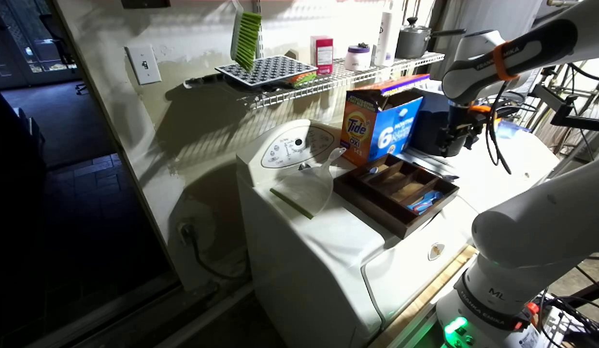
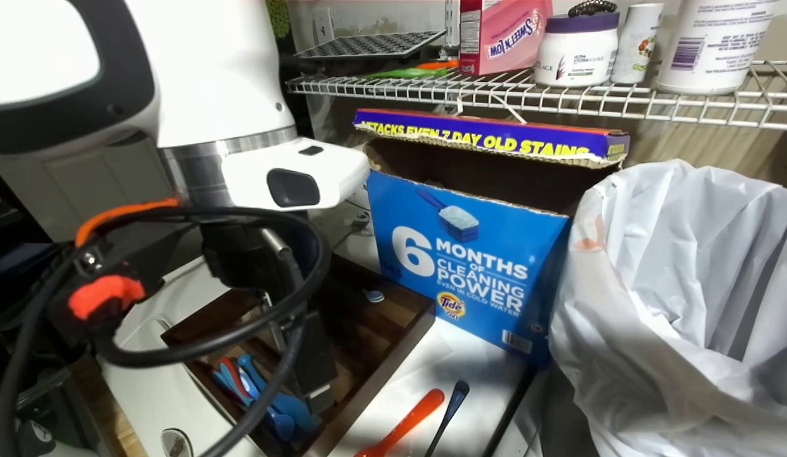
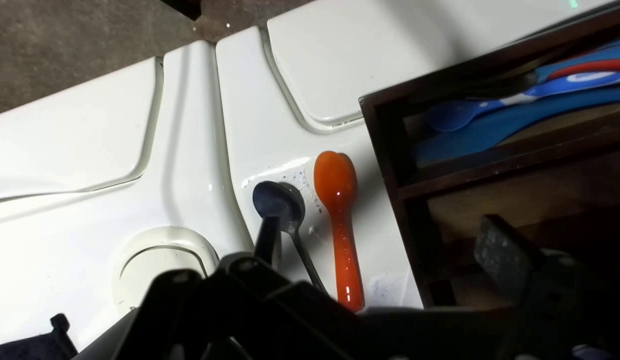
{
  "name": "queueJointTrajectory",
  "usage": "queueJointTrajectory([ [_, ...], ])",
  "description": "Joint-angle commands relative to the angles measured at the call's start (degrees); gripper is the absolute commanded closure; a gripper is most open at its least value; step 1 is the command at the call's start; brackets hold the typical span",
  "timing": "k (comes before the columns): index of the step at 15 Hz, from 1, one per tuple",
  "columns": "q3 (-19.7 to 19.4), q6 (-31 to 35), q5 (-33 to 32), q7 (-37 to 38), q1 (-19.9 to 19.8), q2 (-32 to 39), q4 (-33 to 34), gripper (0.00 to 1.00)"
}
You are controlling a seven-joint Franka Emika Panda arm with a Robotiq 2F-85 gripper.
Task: Put the spoons in the cutlery rack
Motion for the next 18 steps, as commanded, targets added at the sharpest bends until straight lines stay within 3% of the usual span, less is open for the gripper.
queueJointTrajectory([
  [1, -1.1, 5.91, 1.48, -4.39, -0.59, 4.22, 1.43, 0.0],
  [5, -3.18, 10.61, 4.54, -10.22, -0.25, 7.47, 1.8, 0.0],
  [10, -5.57, 10.66, 11.55, -18.2, -0.1, 12.37, 4.08, 0.0],
  [18, -6.12, 12.16, 19.15, -23.96, -0.7, 19.21, 7.06, 0.0],
])
